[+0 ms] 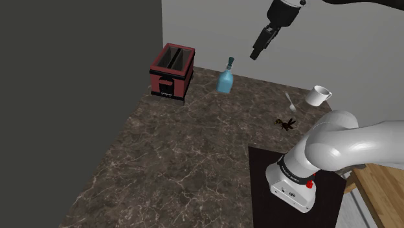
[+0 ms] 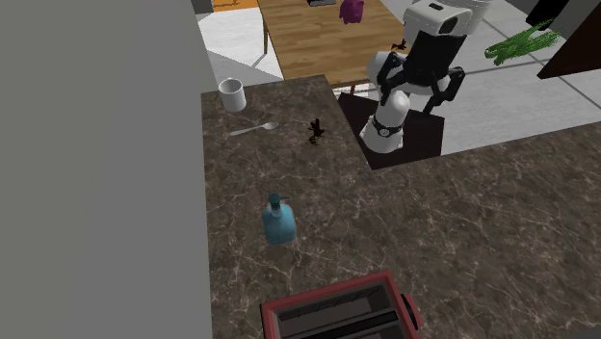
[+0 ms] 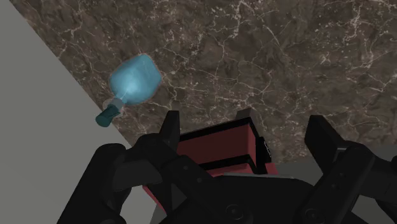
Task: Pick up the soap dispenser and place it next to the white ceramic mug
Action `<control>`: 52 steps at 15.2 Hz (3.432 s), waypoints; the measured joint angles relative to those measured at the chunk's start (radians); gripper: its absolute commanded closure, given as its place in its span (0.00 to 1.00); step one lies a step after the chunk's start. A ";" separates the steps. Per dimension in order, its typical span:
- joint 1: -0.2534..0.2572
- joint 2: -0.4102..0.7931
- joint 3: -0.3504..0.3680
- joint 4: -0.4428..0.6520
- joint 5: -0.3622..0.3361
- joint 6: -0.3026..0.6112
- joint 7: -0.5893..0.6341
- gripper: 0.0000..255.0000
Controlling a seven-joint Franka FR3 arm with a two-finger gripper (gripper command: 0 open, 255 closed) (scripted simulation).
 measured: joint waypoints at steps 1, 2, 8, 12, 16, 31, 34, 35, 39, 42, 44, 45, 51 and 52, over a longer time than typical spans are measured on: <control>0.000 0.000 0.000 0.000 0.000 0.000 0.000 0.00; -0.001 0.005 -0.009 -0.009 -0.003 0.014 -0.010 0.00; -0.016 0.115 -0.118 -0.036 -0.037 0.162 -0.132 0.00; -0.020 0.216 -0.191 -0.035 -0.046 0.269 -0.218 0.00; -0.017 0.336 -0.264 0.006 -0.035 0.354 -0.313 0.00; 0.005 0.799 -0.453 0.213 0.181 0.578 -0.683 0.00; 0.006 0.828 -0.453 0.203 0.200 0.614 -0.697 0.00; 0.006 0.840 -0.452 0.198 0.208 0.629 -0.703 0.00; 0.006 0.853 -0.452 0.198 0.217 0.642 -0.710 0.00; 0.006 0.853 -0.452 0.197 0.218 0.642 -0.710 0.00; 0.006 0.853 -0.452 0.198 0.218 0.642 -0.710 1.00; 0.006 0.853 -0.452 0.198 0.218 0.642 -0.710 1.00; 0.006 0.853 -0.452 0.198 0.218 0.642 -0.710 1.00; 0.006 0.853 -0.452 0.198 0.218 0.642 -0.710 1.00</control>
